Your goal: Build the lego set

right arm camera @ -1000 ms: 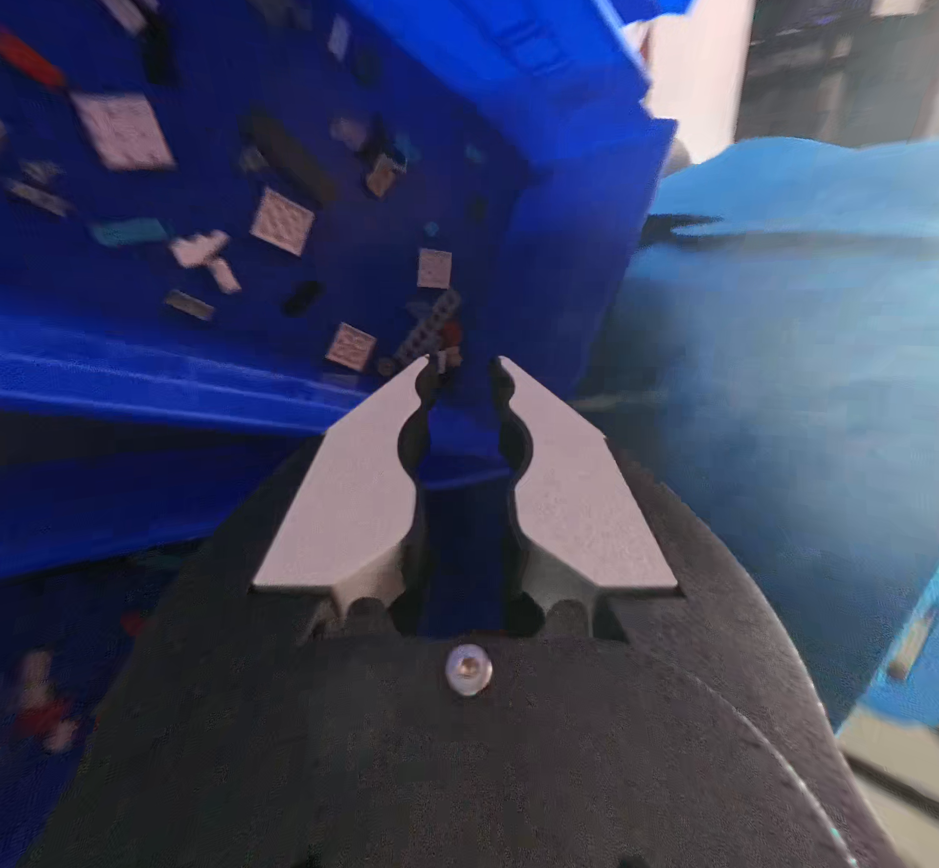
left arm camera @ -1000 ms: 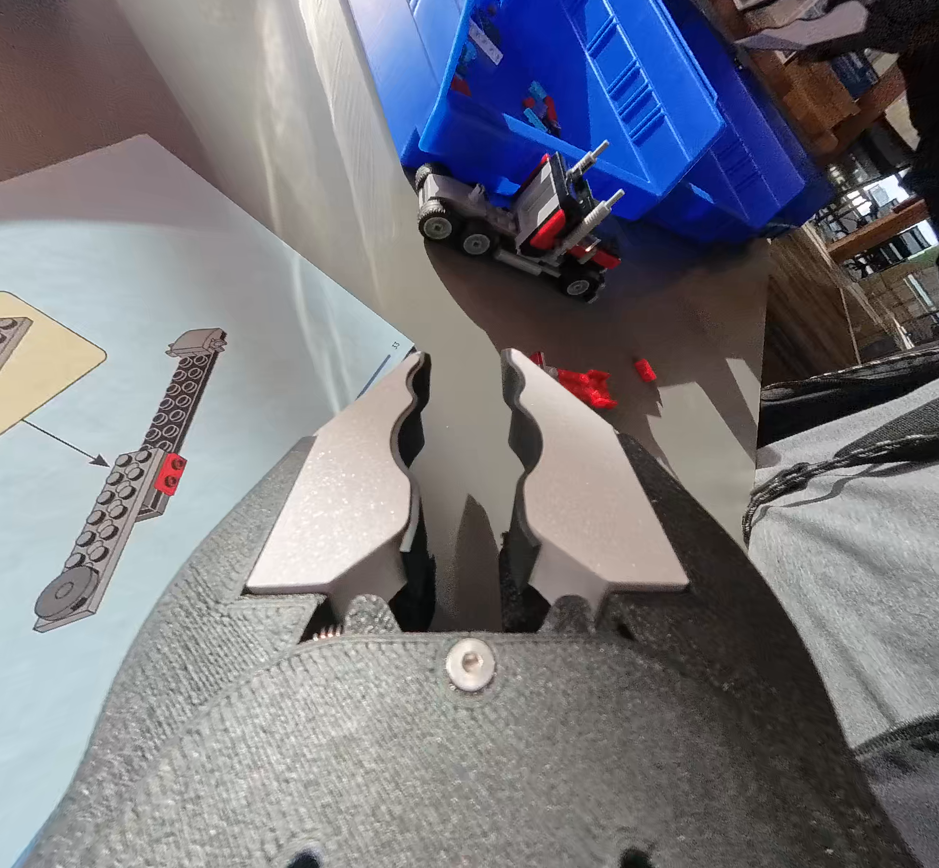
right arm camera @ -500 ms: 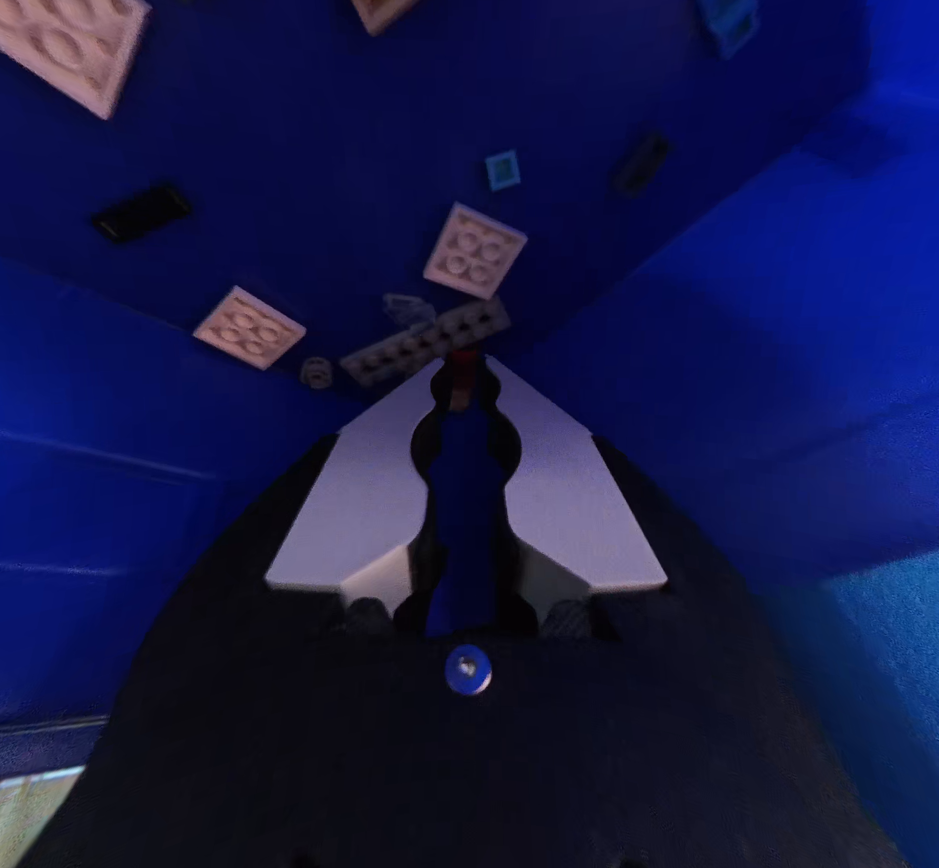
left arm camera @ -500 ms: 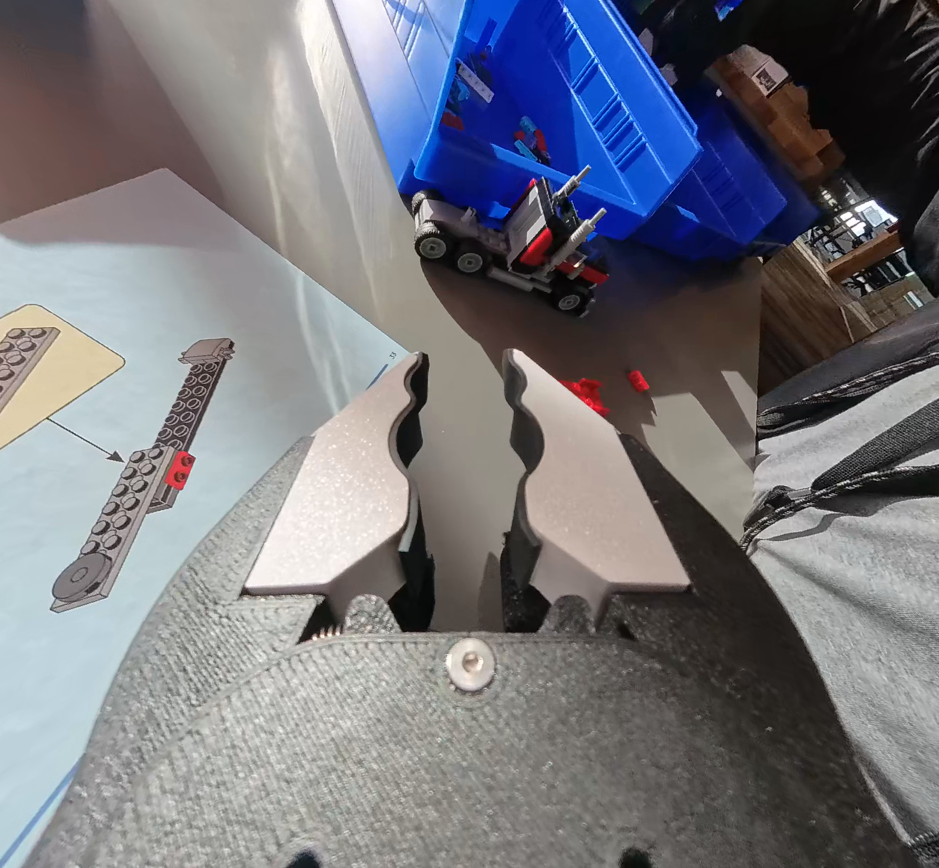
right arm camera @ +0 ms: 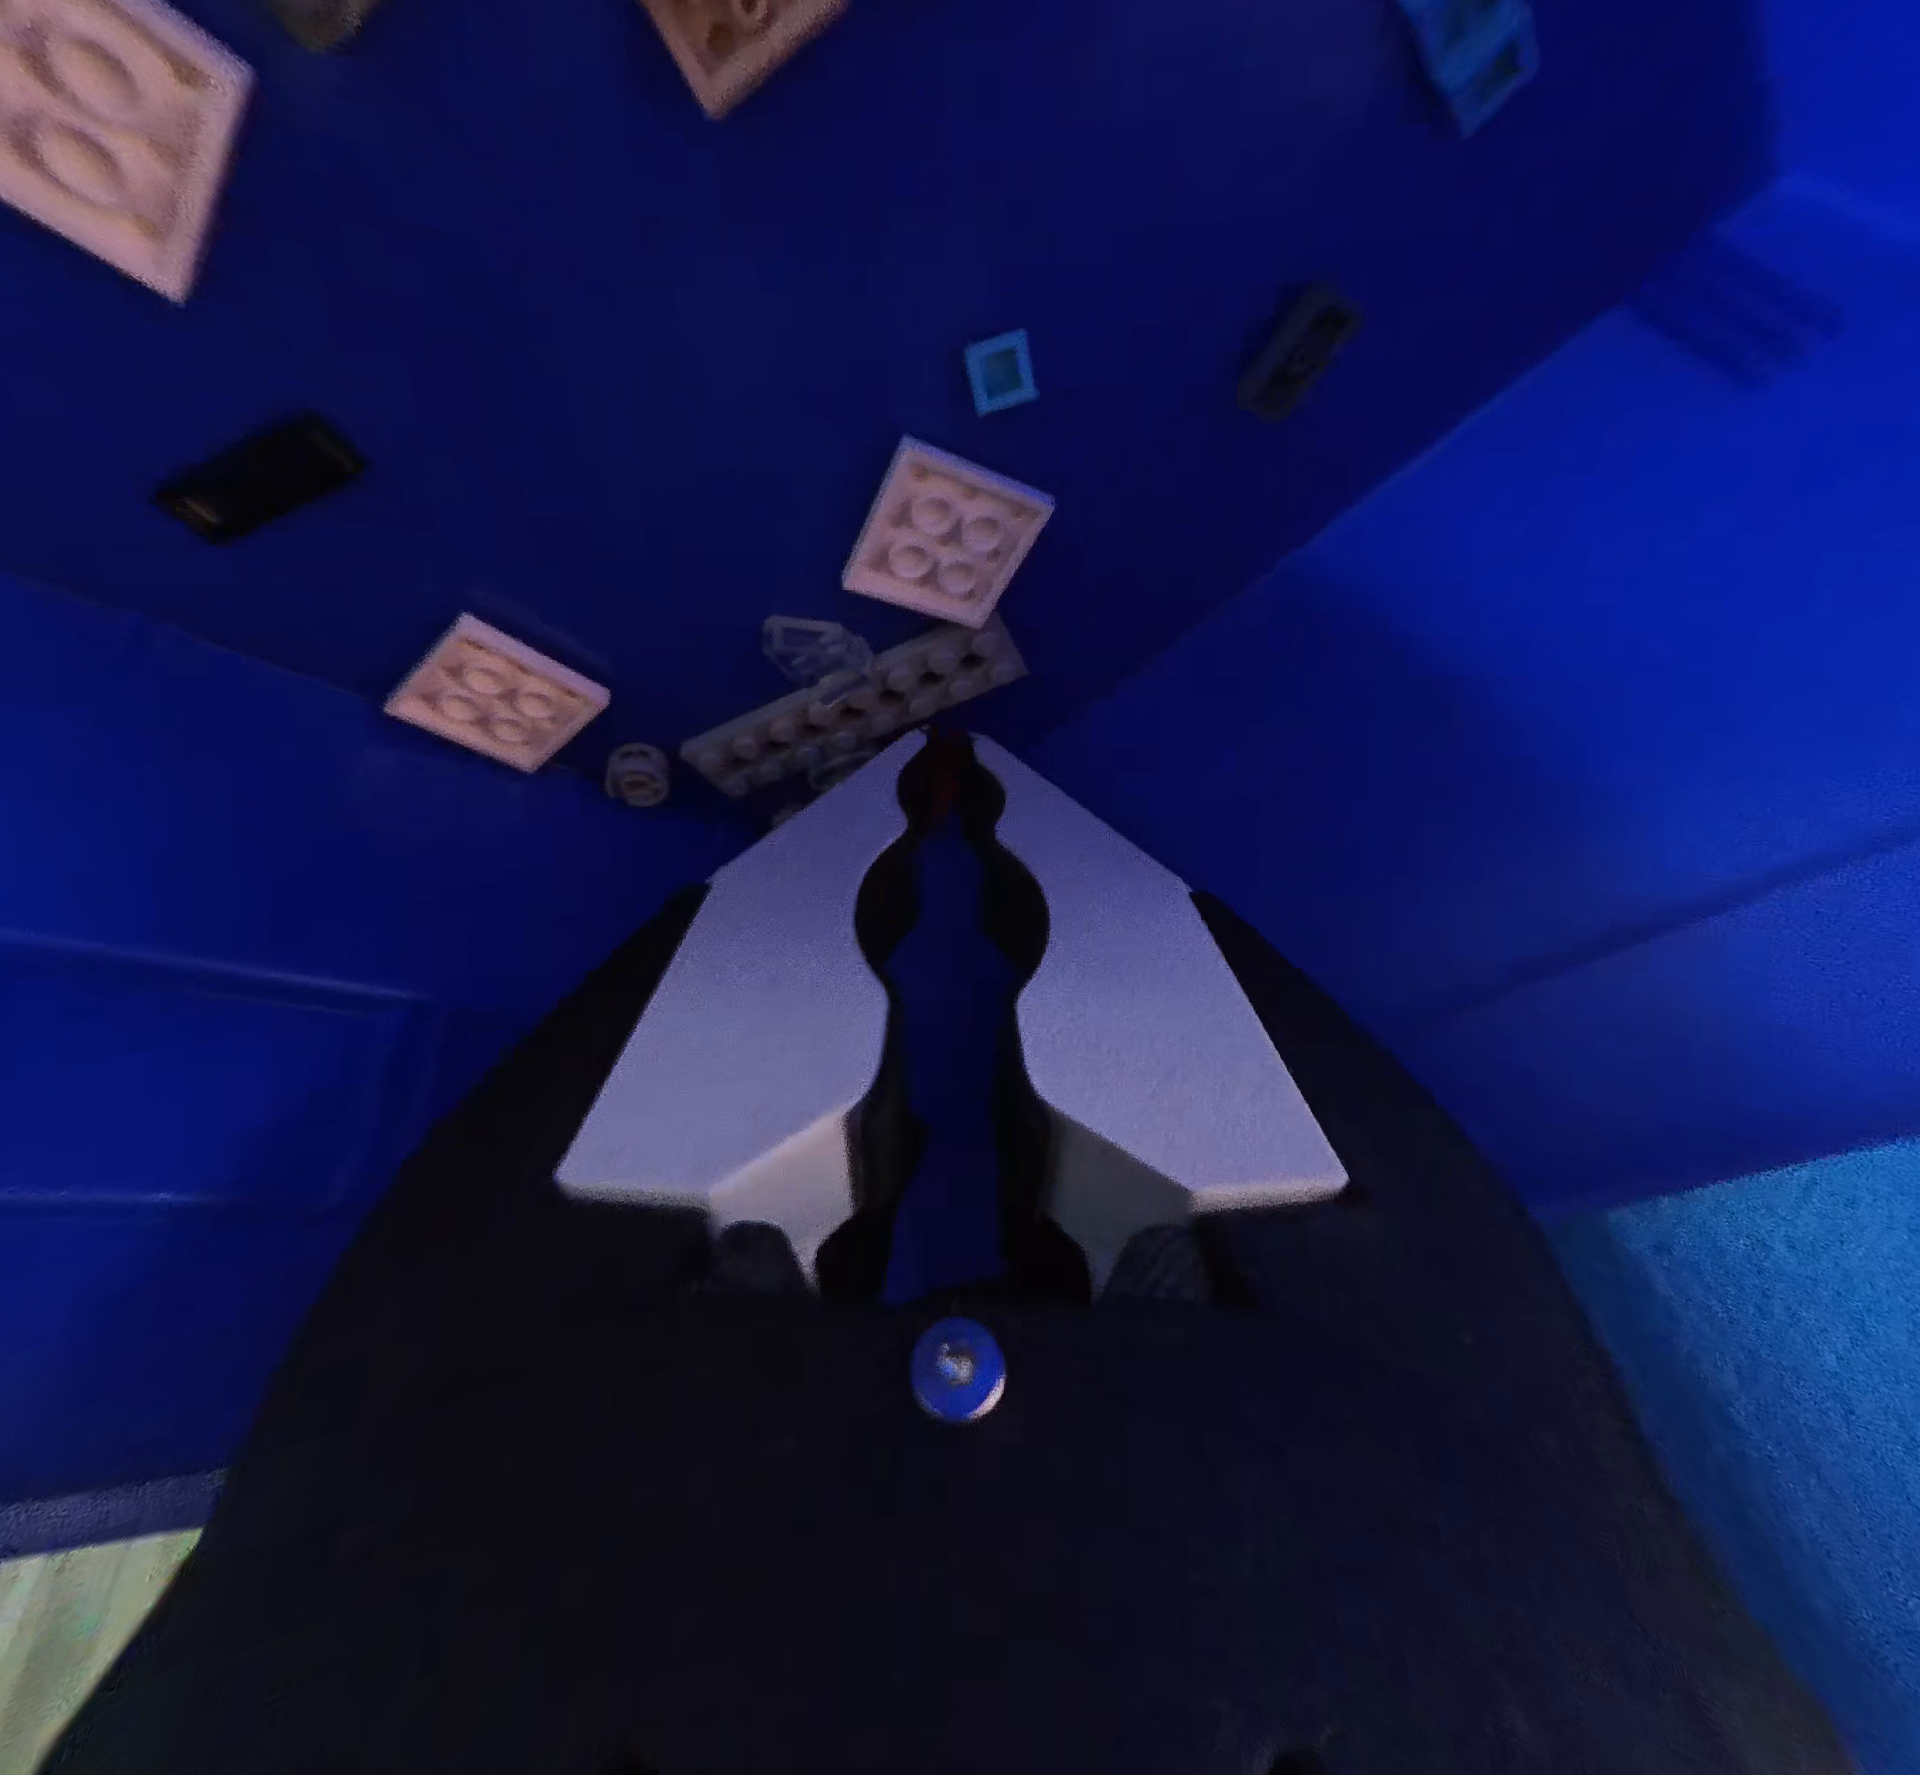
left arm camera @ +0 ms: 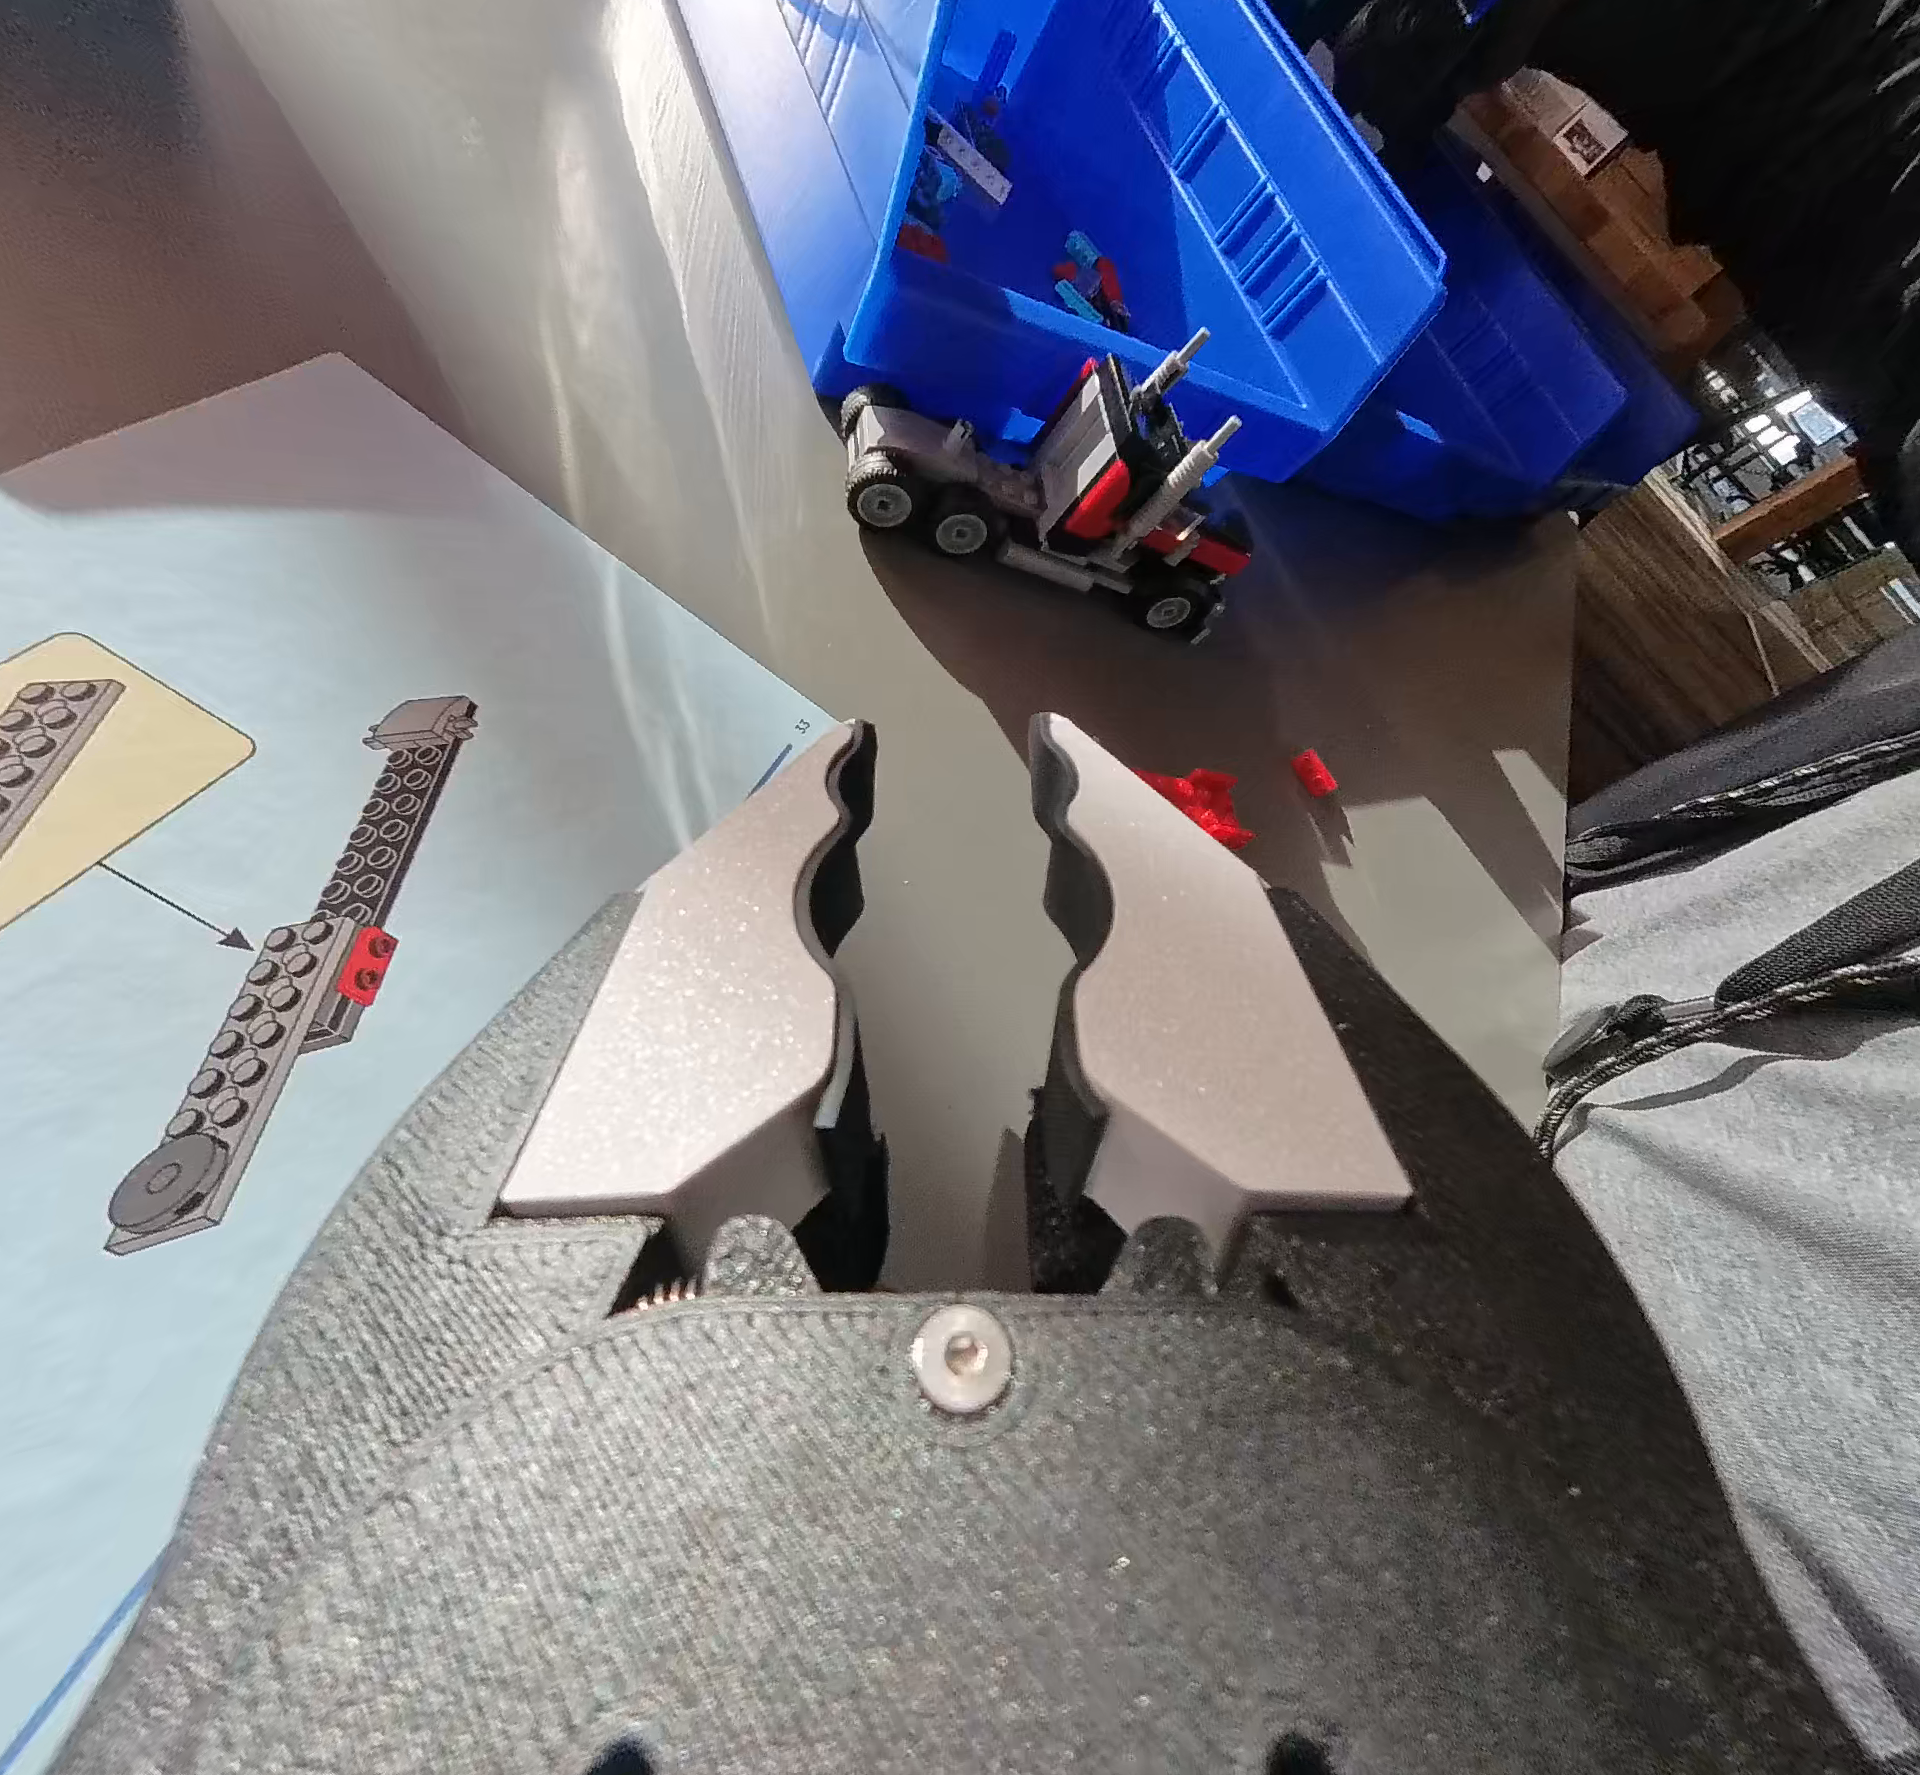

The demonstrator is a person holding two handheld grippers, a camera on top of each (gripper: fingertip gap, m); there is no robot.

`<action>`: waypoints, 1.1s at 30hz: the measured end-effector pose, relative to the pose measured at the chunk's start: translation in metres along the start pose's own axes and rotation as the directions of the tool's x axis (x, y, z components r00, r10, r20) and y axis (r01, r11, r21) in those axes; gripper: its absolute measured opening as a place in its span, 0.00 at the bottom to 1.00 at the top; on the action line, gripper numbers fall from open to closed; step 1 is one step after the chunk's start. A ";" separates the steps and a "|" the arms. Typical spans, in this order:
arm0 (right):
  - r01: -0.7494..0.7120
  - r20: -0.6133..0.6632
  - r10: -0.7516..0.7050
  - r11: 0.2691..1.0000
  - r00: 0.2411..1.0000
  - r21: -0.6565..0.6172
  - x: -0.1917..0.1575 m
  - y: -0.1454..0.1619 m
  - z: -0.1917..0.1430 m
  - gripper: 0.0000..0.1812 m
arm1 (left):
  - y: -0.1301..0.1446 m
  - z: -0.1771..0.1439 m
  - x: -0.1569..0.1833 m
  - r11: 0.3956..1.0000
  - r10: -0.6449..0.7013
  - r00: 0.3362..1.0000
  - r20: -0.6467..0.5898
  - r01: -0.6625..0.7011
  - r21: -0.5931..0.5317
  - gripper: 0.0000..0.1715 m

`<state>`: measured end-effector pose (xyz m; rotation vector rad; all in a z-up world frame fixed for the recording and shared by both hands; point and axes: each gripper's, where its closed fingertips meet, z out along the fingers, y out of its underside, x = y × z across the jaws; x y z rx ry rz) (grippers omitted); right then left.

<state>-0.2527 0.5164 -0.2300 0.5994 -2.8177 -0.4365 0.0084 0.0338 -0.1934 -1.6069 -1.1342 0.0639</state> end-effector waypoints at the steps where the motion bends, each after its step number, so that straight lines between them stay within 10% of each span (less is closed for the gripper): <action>1: -0.007 -0.010 0.007 1.000 1.000 0.020 0.001 -0.004 -0.002 0.02 | 0.000 0.000 0.000 1.000 0.001 1.000 0.000 -0.001 0.000 0.18; 33: -0.036 -0.020 0.037 0.999 0.999 0.034 0.009 -0.003 0.000 0.07 | -0.003 -0.003 0.003 0.999 0.024 1.000 -0.003 -0.024 0.027 0.18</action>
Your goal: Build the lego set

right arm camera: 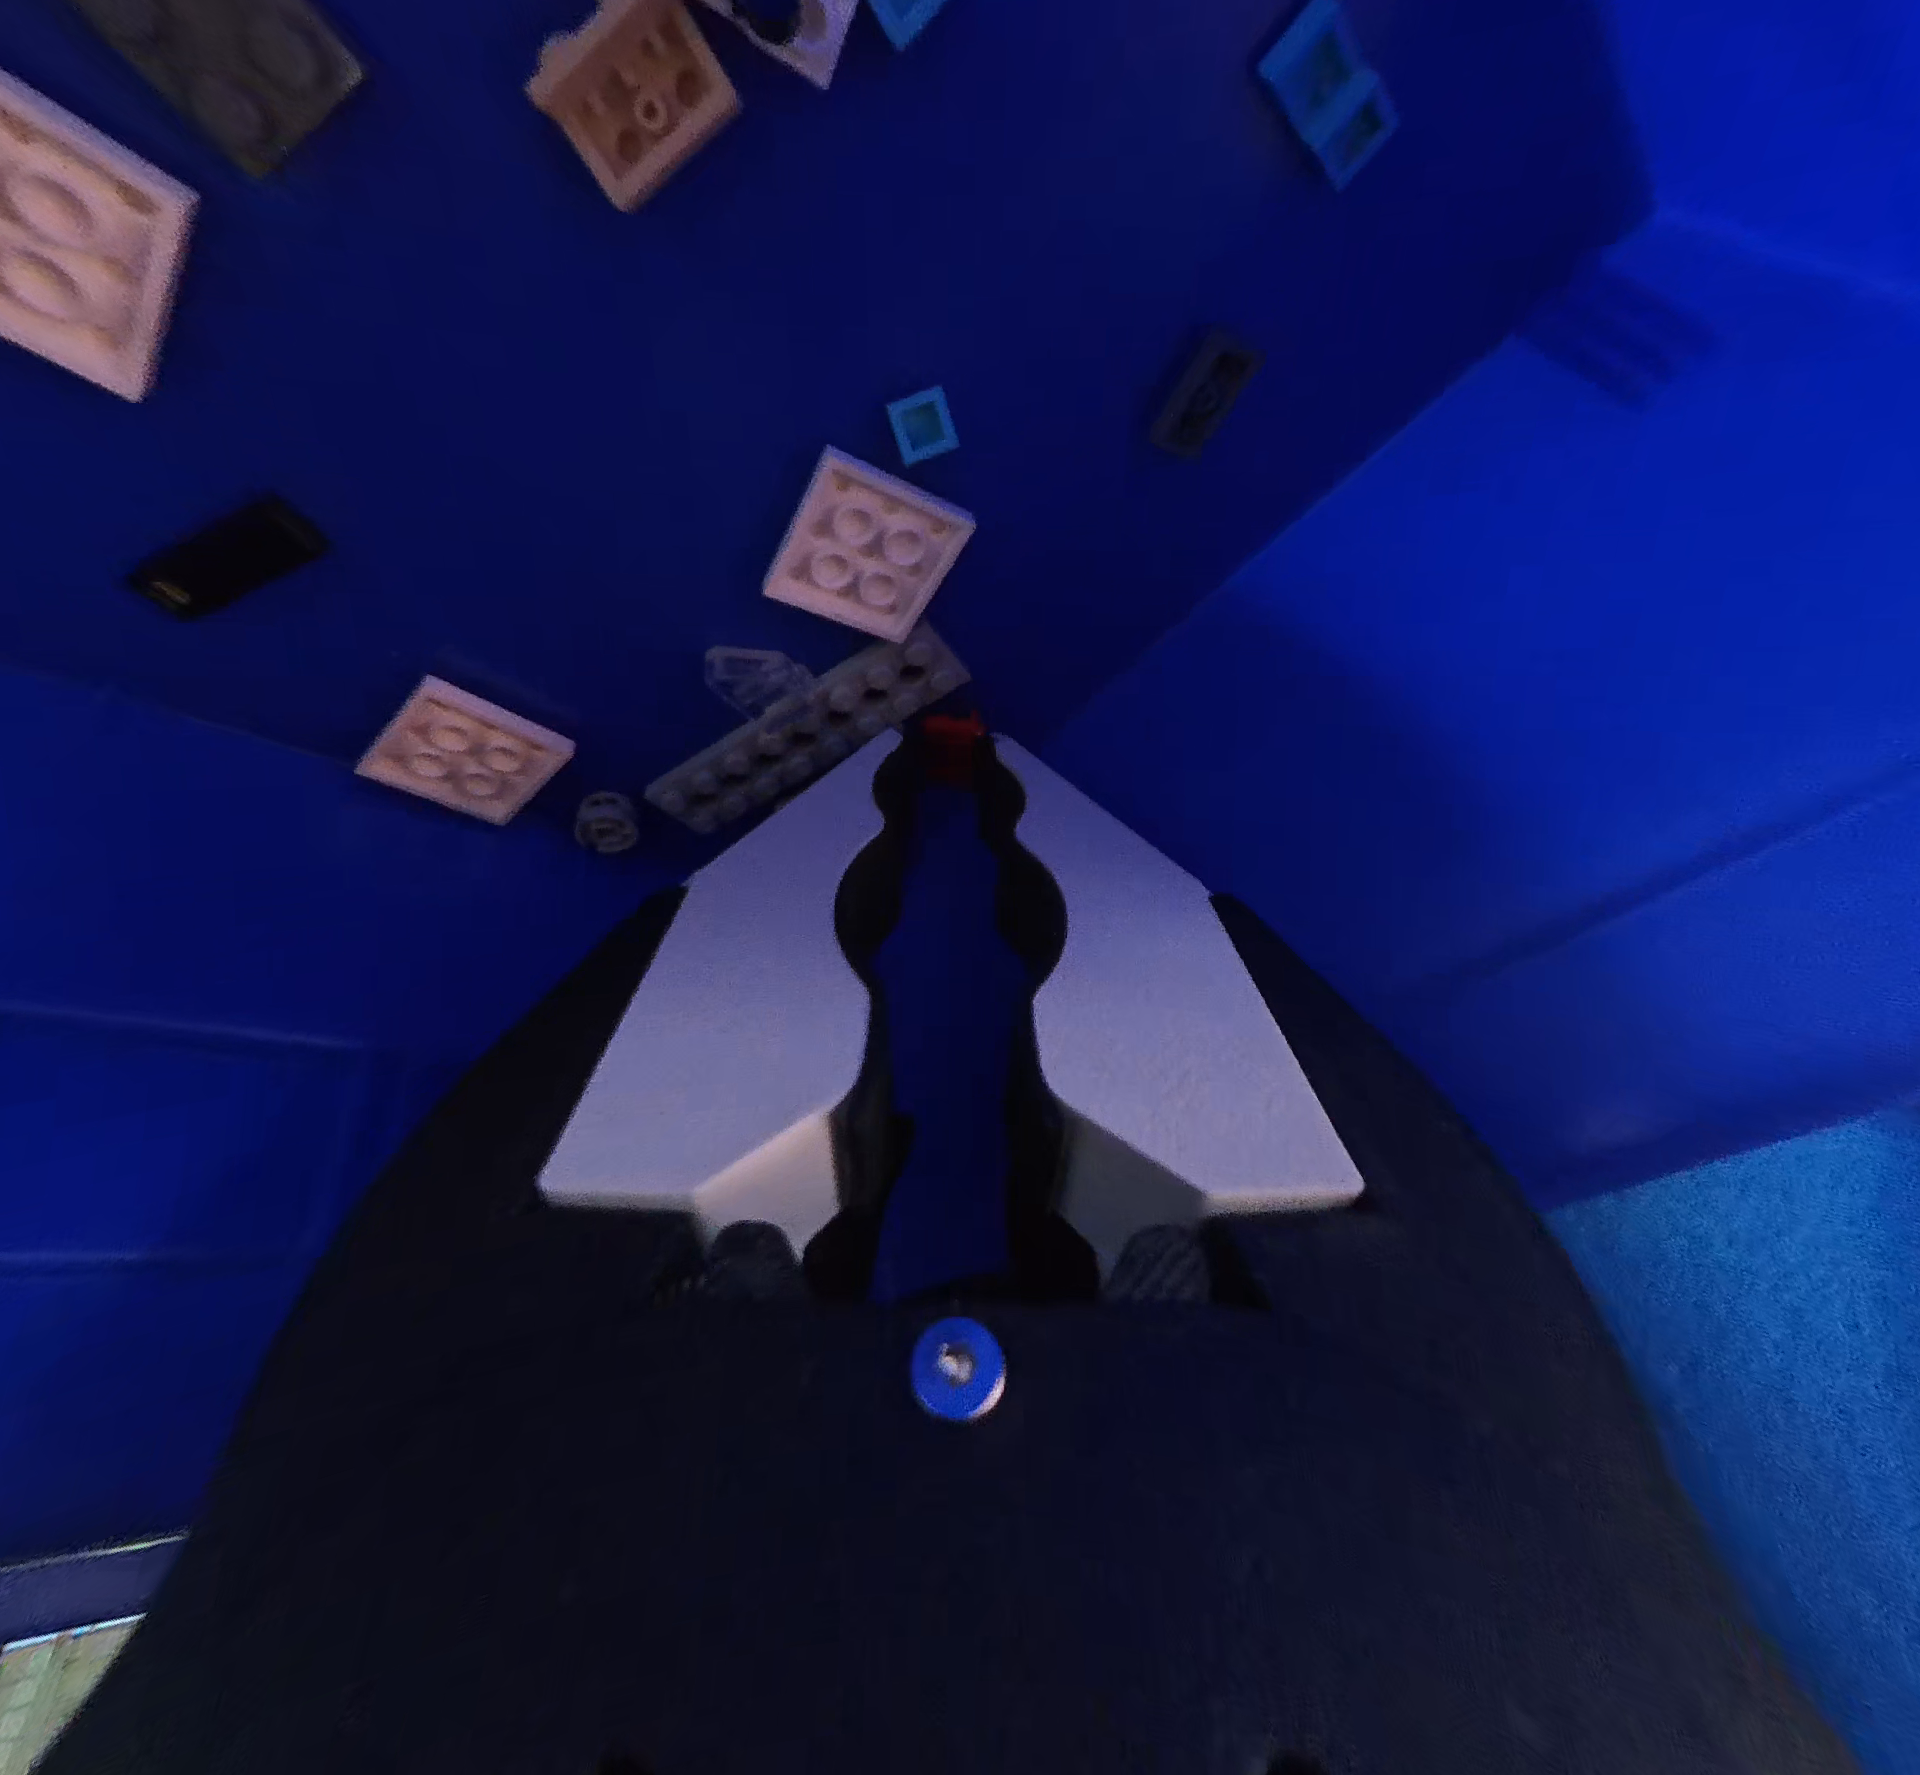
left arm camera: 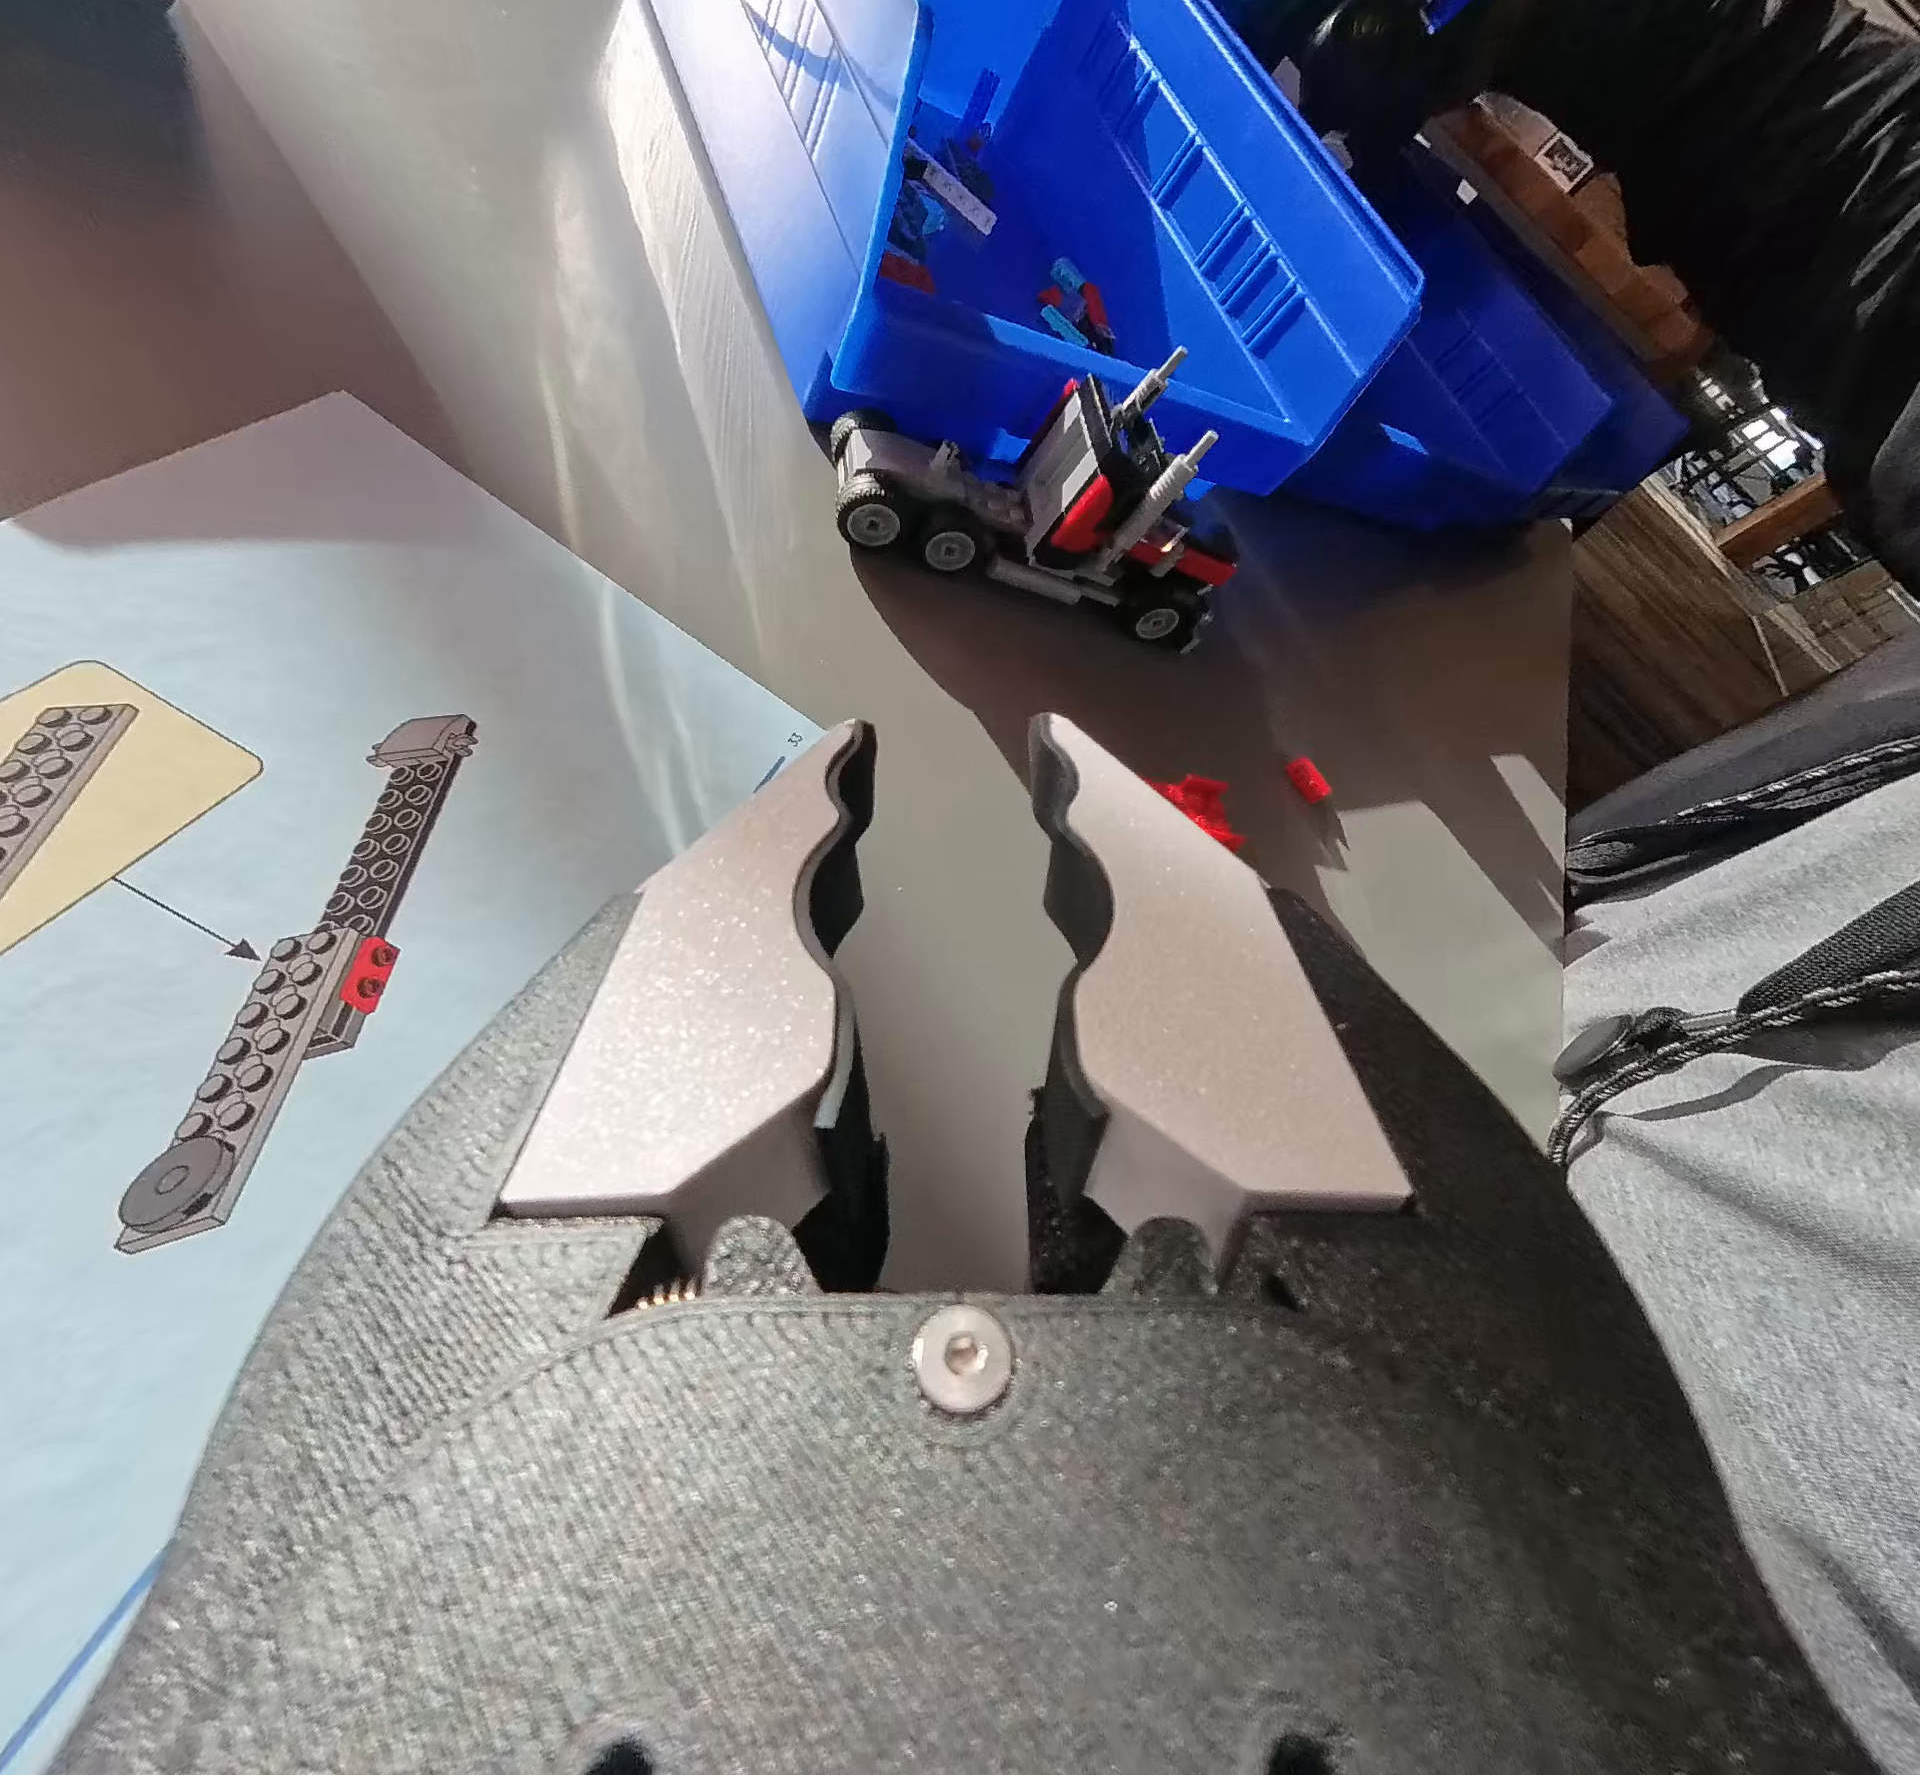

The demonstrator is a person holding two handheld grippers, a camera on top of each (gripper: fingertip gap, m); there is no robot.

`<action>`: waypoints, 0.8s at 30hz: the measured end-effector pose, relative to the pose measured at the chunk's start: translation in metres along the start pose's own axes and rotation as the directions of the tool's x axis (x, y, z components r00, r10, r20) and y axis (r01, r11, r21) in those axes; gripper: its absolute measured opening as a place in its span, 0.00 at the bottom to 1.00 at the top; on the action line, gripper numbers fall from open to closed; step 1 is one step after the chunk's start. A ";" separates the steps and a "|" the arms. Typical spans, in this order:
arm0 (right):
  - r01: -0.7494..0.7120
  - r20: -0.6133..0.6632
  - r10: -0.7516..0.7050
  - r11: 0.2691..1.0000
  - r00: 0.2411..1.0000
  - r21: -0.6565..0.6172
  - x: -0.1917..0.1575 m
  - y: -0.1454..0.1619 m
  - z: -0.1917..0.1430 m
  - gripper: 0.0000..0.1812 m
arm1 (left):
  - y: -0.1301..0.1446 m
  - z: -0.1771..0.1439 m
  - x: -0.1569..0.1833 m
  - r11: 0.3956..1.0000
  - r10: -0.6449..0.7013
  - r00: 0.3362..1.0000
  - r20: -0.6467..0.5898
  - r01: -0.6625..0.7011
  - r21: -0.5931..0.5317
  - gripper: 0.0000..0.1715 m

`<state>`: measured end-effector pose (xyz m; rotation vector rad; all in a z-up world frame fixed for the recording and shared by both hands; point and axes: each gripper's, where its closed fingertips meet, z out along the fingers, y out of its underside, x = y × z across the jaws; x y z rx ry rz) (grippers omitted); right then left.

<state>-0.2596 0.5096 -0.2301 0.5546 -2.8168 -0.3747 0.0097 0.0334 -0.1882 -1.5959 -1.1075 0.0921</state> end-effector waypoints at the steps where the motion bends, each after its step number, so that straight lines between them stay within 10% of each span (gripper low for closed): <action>1: -0.004 -0.011 0.004 1.000 1.000 0.000 0.000 0.000 -0.001 0.07 | 0.000 -0.001 0.001 1.000 0.002 1.000 -0.004 -0.002 0.004 0.18; 12: -0.110 -0.124 0.139 0.969 0.982 0.221 -0.010 -0.041 -0.083 0.07 | -0.005 -0.009 0.011 0.998 0.020 0.998 -0.058 -0.017 0.058 0.18; 24: -0.063 -0.102 0.217 0.641 0.971 0.765 -0.141 -0.277 -0.240 0.06 | -0.008 -0.040 0.021 0.983 0.024 0.996 -0.090 -0.008 0.181 0.19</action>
